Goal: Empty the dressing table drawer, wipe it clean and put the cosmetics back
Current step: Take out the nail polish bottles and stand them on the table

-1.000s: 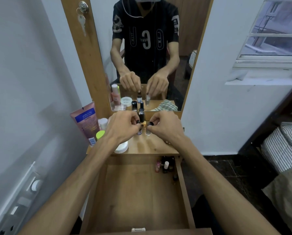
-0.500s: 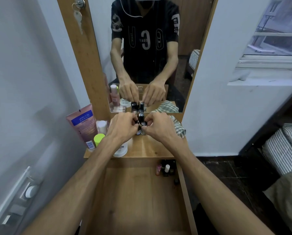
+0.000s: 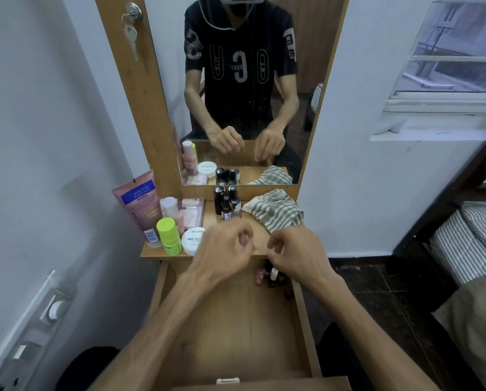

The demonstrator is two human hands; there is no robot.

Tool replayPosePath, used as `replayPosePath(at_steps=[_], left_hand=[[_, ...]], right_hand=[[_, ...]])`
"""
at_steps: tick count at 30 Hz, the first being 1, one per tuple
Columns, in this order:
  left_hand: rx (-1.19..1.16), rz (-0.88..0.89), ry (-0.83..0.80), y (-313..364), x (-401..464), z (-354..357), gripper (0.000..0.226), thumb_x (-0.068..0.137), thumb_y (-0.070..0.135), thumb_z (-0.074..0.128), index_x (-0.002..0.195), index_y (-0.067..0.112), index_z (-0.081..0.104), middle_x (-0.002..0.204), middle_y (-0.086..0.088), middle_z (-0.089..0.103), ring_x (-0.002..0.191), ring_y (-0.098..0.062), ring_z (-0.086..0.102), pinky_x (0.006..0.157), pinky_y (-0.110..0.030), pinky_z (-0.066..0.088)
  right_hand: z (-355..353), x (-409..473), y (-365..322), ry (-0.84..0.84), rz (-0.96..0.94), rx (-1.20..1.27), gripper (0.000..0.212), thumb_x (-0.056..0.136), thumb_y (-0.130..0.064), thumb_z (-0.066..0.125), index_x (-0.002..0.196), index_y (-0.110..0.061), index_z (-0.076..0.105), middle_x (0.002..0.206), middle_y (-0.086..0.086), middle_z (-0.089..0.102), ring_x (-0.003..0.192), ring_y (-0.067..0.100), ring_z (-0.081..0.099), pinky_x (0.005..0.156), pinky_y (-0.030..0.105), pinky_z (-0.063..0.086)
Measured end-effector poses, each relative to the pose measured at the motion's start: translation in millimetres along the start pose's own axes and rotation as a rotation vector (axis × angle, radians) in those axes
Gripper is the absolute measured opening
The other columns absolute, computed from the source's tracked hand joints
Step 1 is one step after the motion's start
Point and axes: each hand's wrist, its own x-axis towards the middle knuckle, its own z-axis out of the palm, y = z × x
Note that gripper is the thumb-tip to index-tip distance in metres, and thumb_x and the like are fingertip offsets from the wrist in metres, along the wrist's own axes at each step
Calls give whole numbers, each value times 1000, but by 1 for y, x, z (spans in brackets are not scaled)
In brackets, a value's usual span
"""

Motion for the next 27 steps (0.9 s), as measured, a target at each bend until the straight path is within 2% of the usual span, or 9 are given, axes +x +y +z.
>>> replayPosePath(at_steps=[3, 8, 15, 19, 22, 27], left_hand=[[45, -51, -130, 9, -33, 30, 2, 80, 24, 61, 81, 24, 62, 72, 9, 58, 67, -9, 55, 62, -33, 49], [248, -276, -242, 16, -54, 63, 25, 90, 46, 52, 101, 27, 64, 99, 6, 72, 89, -18, 68, 72, -33, 49], [312, -346, -306, 14, -56, 78, 30, 94, 46, 50, 112, 26, 62, 110, -1, 72, 100, -25, 69, 78, -37, 51], [248, -333, -264, 13, -57, 84, 25, 92, 44, 51, 106, 28, 63, 106, 2, 73, 94, -23, 70, 75, -38, 51], [190, -311, -199, 15, -59, 82, 24, 87, 47, 52, 97, 28, 63, 96, 7, 72, 85, -18, 70, 69, -36, 53], [120, -283, -28, 18, -55, 53, 16, 80, 45, 62, 82, 29, 59, 79, 12, 67, 69, -9, 63, 60, -28, 48]], right_hand=[[14, -28, 10, -43, 32, -87, 14, 83, -37, 68, 84, -24, 74, 88, -5, 69, 84, 19, 65, 65, 29, 46], [35, -45, 18, -44, 93, -125, 24, 97, -44, 57, 92, -26, 72, 88, -6, 72, 87, 19, 69, 67, 30, 39], [55, -40, 16, -55, 143, -116, 23, 95, -43, 55, 86, -26, 66, 83, -6, 70, 80, 19, 68, 70, 35, 53], [60, -36, 18, -42, 141, -94, 23, 93, -44, 57, 88, -25, 69, 82, -6, 72, 78, 17, 69, 73, 37, 57], [59, -36, 19, -12, 139, -64, 24, 90, -45, 58, 84, -25, 70, 75, -7, 70, 71, 15, 67, 69, 36, 58], [33, -36, 7, 27, 127, 43, 18, 84, -45, 66, 81, -28, 72, 71, -9, 69, 70, 8, 63, 63, 25, 47]])
